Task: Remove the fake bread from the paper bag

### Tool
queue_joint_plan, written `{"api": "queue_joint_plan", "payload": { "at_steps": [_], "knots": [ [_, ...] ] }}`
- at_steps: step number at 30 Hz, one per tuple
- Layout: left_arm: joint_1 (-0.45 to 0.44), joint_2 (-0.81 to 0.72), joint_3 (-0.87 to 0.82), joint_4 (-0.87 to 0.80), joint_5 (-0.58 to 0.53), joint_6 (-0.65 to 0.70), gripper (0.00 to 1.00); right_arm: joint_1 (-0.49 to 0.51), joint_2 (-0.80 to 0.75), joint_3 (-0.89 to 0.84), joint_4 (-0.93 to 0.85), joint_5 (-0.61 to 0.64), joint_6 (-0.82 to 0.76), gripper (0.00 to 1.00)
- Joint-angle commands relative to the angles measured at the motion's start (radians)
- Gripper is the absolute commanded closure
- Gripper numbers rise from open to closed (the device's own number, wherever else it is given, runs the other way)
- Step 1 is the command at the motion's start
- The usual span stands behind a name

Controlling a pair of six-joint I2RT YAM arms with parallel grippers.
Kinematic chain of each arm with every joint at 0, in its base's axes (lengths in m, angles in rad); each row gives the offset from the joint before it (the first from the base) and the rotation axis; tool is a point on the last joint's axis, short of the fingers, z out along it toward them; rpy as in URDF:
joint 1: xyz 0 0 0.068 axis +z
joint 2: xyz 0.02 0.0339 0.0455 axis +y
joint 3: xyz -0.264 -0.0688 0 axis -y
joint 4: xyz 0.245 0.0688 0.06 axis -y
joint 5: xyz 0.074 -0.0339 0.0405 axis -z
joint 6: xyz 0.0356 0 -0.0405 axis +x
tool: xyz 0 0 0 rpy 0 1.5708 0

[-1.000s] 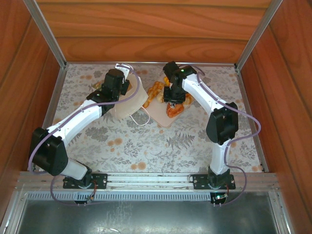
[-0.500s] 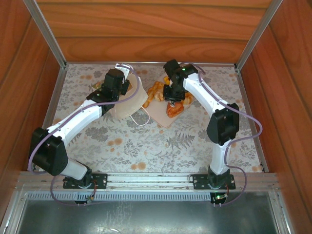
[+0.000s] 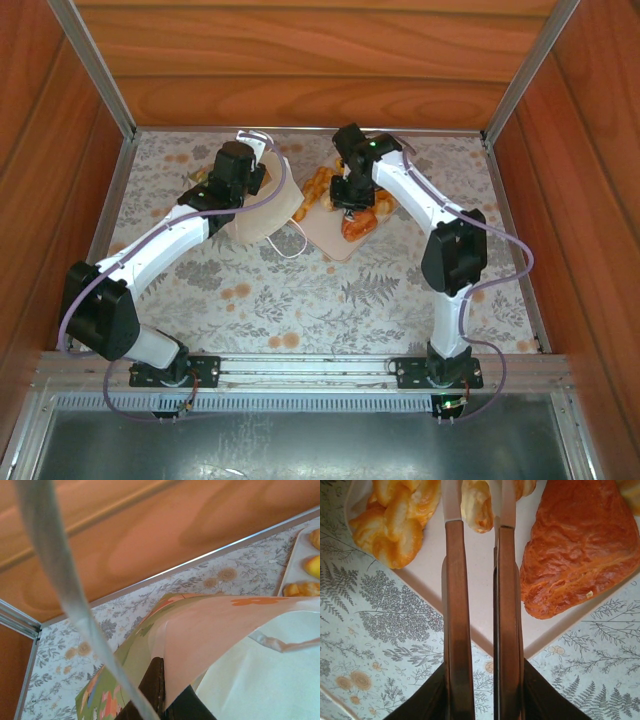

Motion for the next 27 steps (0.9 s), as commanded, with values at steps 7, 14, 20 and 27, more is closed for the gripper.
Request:
{"api": "queue_joint_plan", "payload": {
  "at_steps": [7, 14, 20, 27],
  "knots": [
    [-0.010, -0.017, 0.008, 0.030, -0.013, 0.001, 1.00, -0.010, 0.123, 0.140, -0.030, -0.010, -0.059, 0.66],
    [-0.011, -0.021, 0.002, 0.030, -0.012, -0.001, 1.00, -0.012, 0.178, 0.281, -0.066, -0.001, -0.096, 0.67],
    [-0.011, -0.021, 0.001, 0.029, -0.012, -0.002, 1.00, -0.014, 0.146, 0.364, -0.122, 0.033, -0.111, 0.65],
    [-0.011, -0.024, -0.002, 0.030, -0.017, -0.003, 1.00, -0.015, -0.016, 0.179, -0.089, 0.019, -0.057, 0.63]
  ]
}}
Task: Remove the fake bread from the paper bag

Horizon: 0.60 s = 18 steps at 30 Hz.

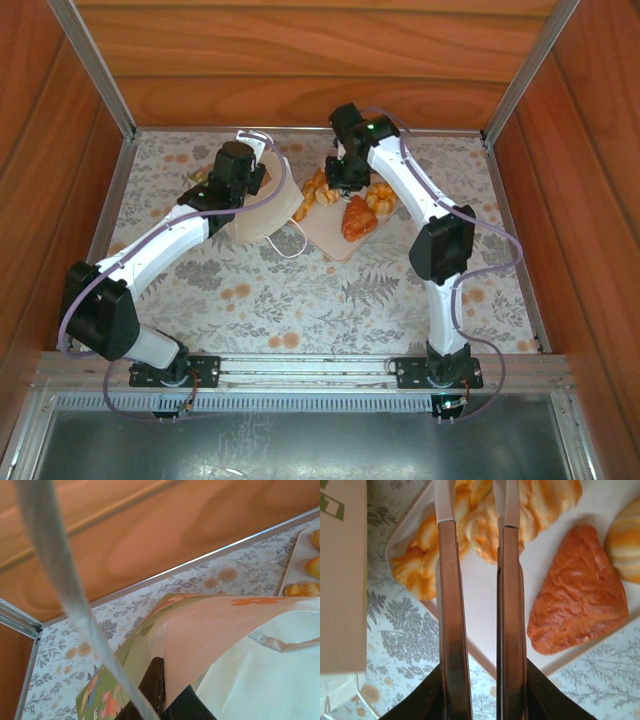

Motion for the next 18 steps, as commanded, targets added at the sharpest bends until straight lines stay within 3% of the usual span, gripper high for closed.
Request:
{"api": "queue_joint_plan", "payload": {
  "at_steps": [1, 9, 18],
  "knots": [
    [-0.011, -0.023, -0.002, 0.028, -0.015, -0.003, 1.00, -0.007, -0.140, -0.132, 0.024, -0.020, 0.039, 0.62],
    [-0.011, -0.024, -0.003, 0.028, -0.013, -0.002, 1.00, -0.007, -0.344, -0.472, 0.213, -0.139, 0.140, 0.53],
    [-0.011, -0.028, -0.005, 0.028, -0.009, -0.001, 1.00, -0.007, -0.341, -0.565, 0.301, -0.217, 0.192, 0.52]
  ]
}}
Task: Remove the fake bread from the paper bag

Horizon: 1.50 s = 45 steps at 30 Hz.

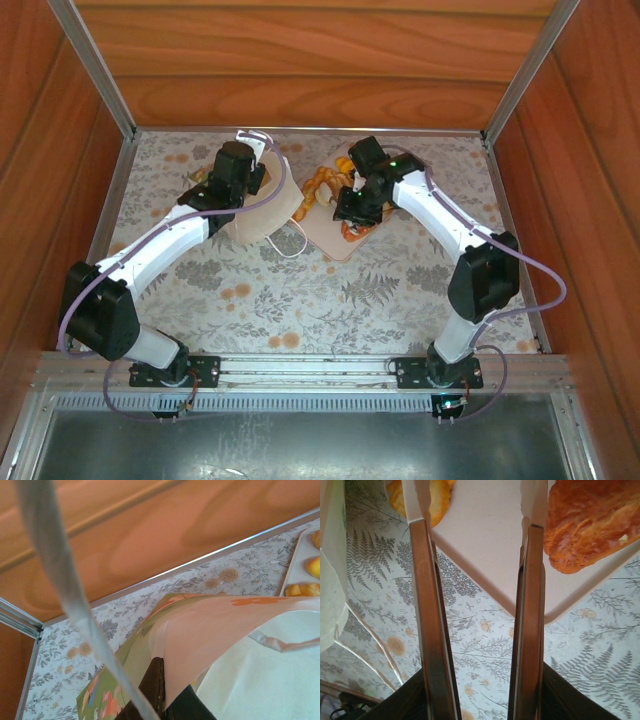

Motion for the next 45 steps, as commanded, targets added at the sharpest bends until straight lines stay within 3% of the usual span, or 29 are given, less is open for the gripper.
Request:
{"api": "queue_joint_plan", "payload": {
  "at_steps": [1, 30, 34, 45],
  "knots": [
    [-0.012, -0.030, -0.005, 0.027, -0.007, 0.000, 1.00, -0.007, 0.015, -0.001, 0.058, -0.050, 0.039, 0.52],
    [-0.011, -0.026, -0.009, 0.024, -0.004, 0.005, 1.00, -0.007, 0.124, 0.007, 0.111, -0.034, 0.089, 0.53],
    [-0.010, -0.028, -0.010, 0.023, -0.005, 0.006, 1.00, -0.006, 0.149, 0.044, 0.065, -0.011, 0.077, 0.63],
    [-0.011, -0.032, -0.013, 0.023, 0.002, -0.003, 1.00, 0.002, 0.065, 0.018, -0.015, 0.096, 0.085, 0.72]
  ]
}}
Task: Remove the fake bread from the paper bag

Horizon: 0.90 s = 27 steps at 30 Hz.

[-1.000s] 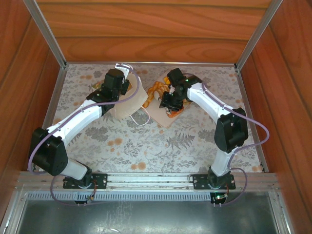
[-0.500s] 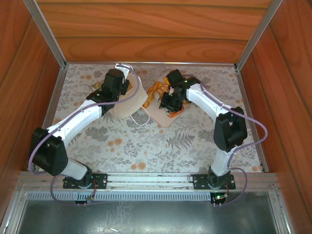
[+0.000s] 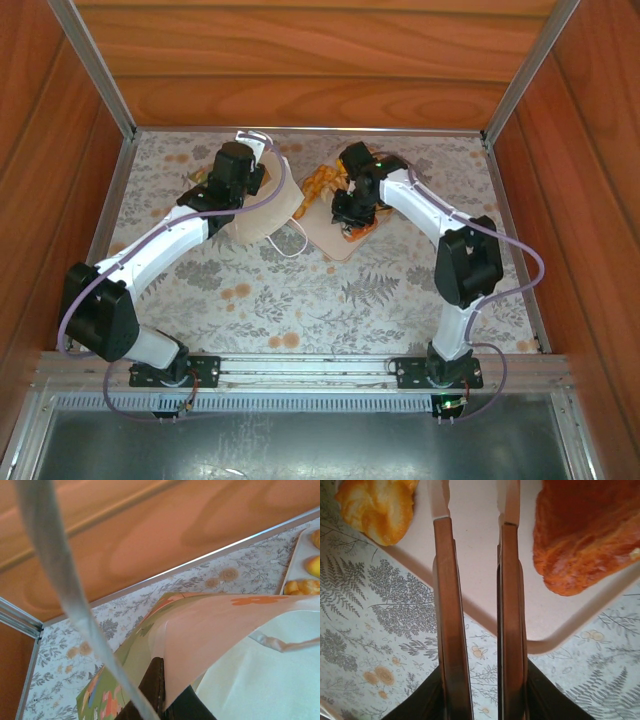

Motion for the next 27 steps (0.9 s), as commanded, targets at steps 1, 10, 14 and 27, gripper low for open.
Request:
{"api": "queue_joint_plan", "payload": {
  "at_steps": [1, 10, 14, 27],
  "knots": [
    [-0.011, -0.025, -0.006, 0.022, 0.002, -0.002, 1.00, 0.005, -0.056, 0.008, -0.066, 0.060, 0.005, 0.72],
    [-0.011, -0.027, -0.007, 0.024, 0.004, -0.007, 1.00, 0.017, -0.044, 0.011, -0.067, 0.039, -0.013, 0.61],
    [-0.011, -0.027, -0.007, 0.022, 0.001, -0.004, 1.00, 0.018, -0.031, 0.023, -0.066, 0.024, -0.022, 0.56],
    [-0.010, -0.021, -0.001, 0.022, -0.003, 0.000, 1.00, 0.019, -0.077, 0.006, -0.059, 0.005, -0.033, 0.48]
  ]
}}
